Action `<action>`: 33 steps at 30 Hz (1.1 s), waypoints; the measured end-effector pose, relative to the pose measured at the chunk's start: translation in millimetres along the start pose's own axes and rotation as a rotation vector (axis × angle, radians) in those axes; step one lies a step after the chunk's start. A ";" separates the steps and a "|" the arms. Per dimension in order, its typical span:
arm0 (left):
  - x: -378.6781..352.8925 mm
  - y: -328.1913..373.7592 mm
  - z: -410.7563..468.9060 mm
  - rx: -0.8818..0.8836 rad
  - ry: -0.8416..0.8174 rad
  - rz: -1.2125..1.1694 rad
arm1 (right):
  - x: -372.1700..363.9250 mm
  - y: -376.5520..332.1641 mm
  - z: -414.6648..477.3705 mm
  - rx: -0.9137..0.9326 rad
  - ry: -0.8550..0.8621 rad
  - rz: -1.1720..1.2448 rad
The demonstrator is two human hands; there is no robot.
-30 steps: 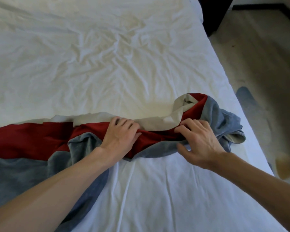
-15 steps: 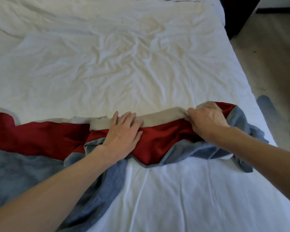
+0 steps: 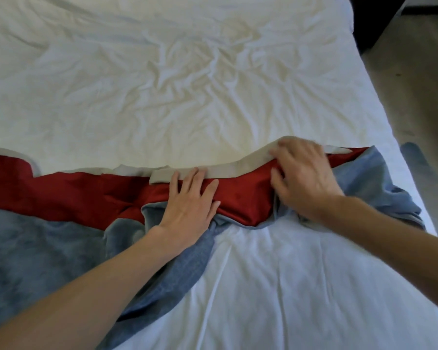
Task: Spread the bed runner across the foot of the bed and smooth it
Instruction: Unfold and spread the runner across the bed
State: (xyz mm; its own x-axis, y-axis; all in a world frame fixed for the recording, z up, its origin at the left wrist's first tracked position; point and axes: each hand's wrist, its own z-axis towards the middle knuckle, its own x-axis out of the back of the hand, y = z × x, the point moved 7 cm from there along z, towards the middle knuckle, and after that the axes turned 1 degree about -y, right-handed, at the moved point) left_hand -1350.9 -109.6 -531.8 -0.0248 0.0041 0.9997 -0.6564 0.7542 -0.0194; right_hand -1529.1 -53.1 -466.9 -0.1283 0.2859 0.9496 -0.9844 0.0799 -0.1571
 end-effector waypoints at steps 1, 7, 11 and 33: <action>2.6 3.3 -1.6 0.002 0.029 -0.028 | 1.9 -15.0 -14.2 0.105 0.004 0.037; 13.0 34.7 -17.7 -0.091 0.167 -0.141 | -19.4 -30.8 -84.6 0.320 -0.134 -0.030; 11.2 51.9 -31.9 -0.085 0.193 -0.133 | -27.0 -19.2 -100.4 0.304 -0.133 -0.094; 0.9 33.8 -2.3 0.059 0.047 -0.006 | -55.1 -41.4 -98.5 0.409 -0.241 -0.065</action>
State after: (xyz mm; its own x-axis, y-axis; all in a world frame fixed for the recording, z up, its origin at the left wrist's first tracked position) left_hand -1371.4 -82.6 -531.5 0.0138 0.0315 0.9994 -0.6998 0.7142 -0.0129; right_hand -1469.4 21.9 -539.5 -0.0415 0.0592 0.9974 -0.9520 -0.3054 -0.0215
